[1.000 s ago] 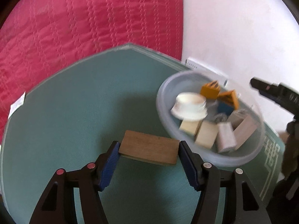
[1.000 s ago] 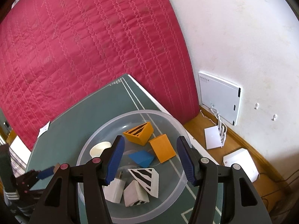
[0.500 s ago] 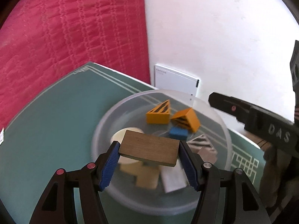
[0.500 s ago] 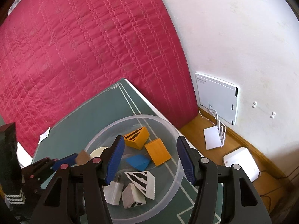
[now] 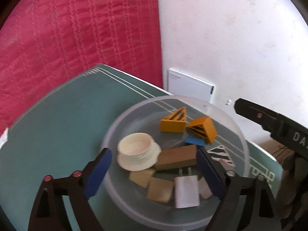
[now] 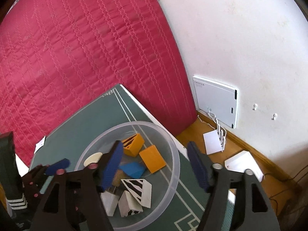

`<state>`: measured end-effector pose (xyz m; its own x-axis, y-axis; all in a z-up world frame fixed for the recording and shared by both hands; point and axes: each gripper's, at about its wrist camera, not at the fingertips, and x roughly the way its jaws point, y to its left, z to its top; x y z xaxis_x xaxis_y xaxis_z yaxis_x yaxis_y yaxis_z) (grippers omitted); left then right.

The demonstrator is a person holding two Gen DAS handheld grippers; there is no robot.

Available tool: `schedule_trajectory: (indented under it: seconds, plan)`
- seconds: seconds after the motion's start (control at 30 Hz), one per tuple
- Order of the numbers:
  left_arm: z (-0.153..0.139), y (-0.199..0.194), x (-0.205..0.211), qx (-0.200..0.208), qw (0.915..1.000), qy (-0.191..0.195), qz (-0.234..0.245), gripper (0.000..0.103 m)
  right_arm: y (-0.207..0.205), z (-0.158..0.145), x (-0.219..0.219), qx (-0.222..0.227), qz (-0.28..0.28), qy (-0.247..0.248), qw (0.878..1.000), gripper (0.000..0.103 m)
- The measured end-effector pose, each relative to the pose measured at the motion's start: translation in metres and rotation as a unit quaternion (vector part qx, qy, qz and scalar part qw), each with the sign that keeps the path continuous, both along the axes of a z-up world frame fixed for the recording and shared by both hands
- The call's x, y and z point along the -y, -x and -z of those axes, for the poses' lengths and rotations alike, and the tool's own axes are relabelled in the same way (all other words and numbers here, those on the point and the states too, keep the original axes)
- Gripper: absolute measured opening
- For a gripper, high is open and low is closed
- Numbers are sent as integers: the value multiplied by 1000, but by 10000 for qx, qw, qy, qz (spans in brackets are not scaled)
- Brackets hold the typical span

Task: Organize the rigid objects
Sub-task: 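Carry the brown wooden block into the clear bowl and open the left gripper, then withdraw both open grippers from the clear bowl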

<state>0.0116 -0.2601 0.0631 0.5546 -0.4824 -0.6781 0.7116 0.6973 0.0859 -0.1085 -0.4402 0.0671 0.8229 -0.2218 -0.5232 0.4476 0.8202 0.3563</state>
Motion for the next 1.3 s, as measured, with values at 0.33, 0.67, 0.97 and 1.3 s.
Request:
schedule_trajectory:
  seconds: [0.33,0.67,0.97,1.3]
  plan:
    - [-3,10,-21,647,9950,-391,-654,102,1,7,3,-220,-180,16,9996,94]
    - [-15,29,-44,1104,9876,-459,-1016,102,21,6,-25,-386,-814,532,9945,99]
    - [-25,46,-60,1535,9797,-422,-1221,102,32,12,-56,-658,-1200,990,9856,100]
    - [-27,54,-68,1562,9784,-375,-1298,102,36,10,-80,-692,-1409,1337,9785,100]
